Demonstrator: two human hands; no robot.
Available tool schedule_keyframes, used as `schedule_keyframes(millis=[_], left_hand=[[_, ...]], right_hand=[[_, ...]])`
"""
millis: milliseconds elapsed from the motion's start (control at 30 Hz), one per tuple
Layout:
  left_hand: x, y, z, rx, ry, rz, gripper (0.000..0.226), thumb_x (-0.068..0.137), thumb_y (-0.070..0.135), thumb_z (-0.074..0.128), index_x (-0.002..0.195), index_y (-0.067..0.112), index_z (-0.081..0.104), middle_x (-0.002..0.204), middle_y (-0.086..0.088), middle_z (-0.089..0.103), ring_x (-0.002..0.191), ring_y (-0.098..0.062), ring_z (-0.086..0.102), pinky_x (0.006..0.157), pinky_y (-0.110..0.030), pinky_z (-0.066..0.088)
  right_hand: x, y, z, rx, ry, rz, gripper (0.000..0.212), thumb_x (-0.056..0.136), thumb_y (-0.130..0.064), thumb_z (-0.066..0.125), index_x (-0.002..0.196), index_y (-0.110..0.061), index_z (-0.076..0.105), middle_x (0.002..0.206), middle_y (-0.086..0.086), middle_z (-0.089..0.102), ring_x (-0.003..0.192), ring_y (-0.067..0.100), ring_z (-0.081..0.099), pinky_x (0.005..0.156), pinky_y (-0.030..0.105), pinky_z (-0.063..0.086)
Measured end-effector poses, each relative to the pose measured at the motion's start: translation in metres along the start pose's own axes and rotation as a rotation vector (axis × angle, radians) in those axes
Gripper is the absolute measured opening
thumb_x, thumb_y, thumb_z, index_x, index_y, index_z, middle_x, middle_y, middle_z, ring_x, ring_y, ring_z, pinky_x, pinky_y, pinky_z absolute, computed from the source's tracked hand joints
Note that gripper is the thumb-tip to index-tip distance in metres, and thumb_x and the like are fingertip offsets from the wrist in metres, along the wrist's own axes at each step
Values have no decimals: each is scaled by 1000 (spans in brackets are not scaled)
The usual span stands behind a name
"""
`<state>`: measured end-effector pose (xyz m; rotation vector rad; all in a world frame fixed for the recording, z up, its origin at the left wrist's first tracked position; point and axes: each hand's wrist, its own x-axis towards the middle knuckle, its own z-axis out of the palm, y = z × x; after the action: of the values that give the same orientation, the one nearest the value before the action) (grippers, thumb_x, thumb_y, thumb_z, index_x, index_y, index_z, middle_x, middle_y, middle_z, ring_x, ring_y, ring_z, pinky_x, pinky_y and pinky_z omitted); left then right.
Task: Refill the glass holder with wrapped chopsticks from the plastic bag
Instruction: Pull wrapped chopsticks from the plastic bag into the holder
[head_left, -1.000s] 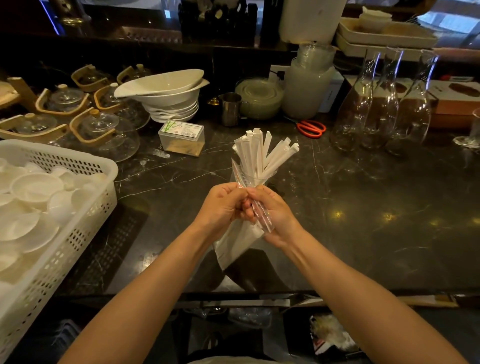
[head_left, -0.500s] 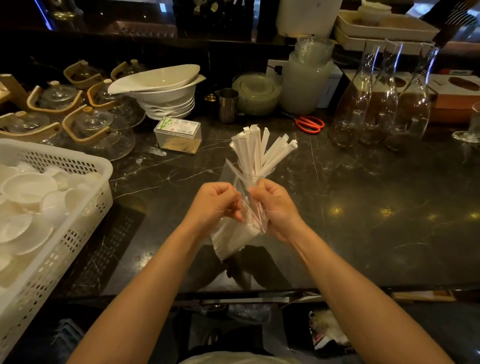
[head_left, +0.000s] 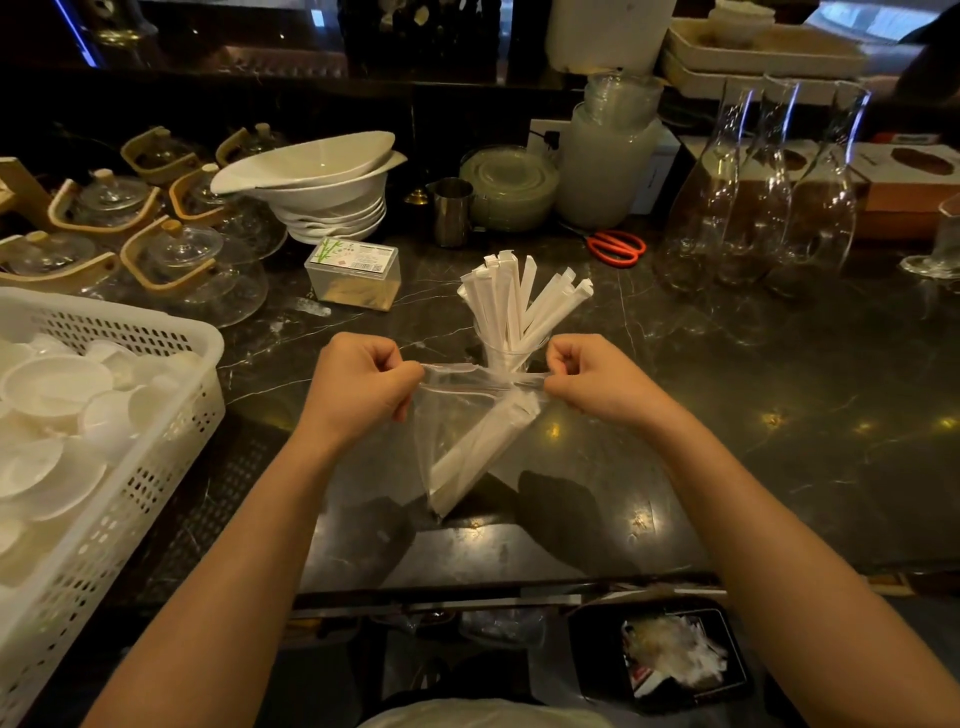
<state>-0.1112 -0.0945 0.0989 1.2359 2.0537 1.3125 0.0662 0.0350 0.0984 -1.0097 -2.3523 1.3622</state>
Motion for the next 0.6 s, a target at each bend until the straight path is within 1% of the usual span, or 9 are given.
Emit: schedule_keyframes(millis=[67,133,200,233,333,400,433,533,600], left_hand=[[-3,3,1,52,42,27,31,73,-2,55,43,4,52,37,-3,52,34,-3,48,41,-4,37],[-7,7,1,72,59,48,31,75,-1,55,45,5,52,42,-5,54,35,-1,50,41,-4,38],[-7,11,2,57,43,55,26,76,-1,56,50,0,53,45,-5,55,36,2,53,42,-4,41],[-7,14,2,42,24,60,24,76,-2,56,52,-2,54,47,-6,56,37,3,55,43,-5,42],[-6,19,6,-3,-48,94,26,75,-4,57,51,6,54,51,-5,59,44,1,60,47,-8,47],[-5,22,10,-21,-92,115,30,75,-4,57,50,13,54,52,-3,60,48,-1,62,51,-10,50],[-5,22,12,-30,-113,120,31,75,-4,57,50,15,54,52,-3,61,49,-4,63,53,-12,52],[-4,21,18,-72,-160,108,31,75,-4,57,51,16,55,55,-5,63,57,-13,66,57,-15,55],[-5,19,20,-134,-176,90,31,77,-4,57,52,15,54,56,-2,63,57,-10,66,57,-13,54]], right_hand=[[1,0,1,-24,33,14,30,79,2,53,60,-18,41,57,-3,42,52,8,39,52,20,35],[1,1,3,-25,33,25,25,81,0,51,69,-22,47,63,-2,47,55,9,43,49,16,38],[-1,2,4,-15,-21,32,21,84,-2,51,85,-23,51,73,2,53,60,10,48,44,8,40],[-2,2,5,-18,-58,40,21,85,-4,51,94,-24,52,79,3,55,65,11,51,44,8,41],[-4,-1,10,-26,-148,54,32,86,-12,54,116,-23,52,93,2,59,79,15,57,54,17,48],[-4,-5,16,8,-152,29,38,86,-15,56,122,-25,52,101,3,62,89,17,60,67,25,53],[-4,-8,20,17,-138,13,40,86,-17,56,125,-28,51,107,4,62,93,18,60,75,28,52],[0,-15,29,15,-91,-10,39,93,-22,45,131,-28,47,120,2,59,107,16,55,89,29,44],[3,-17,33,50,-57,14,36,96,-23,37,129,-22,50,117,3,60,110,16,55,89,27,42]])
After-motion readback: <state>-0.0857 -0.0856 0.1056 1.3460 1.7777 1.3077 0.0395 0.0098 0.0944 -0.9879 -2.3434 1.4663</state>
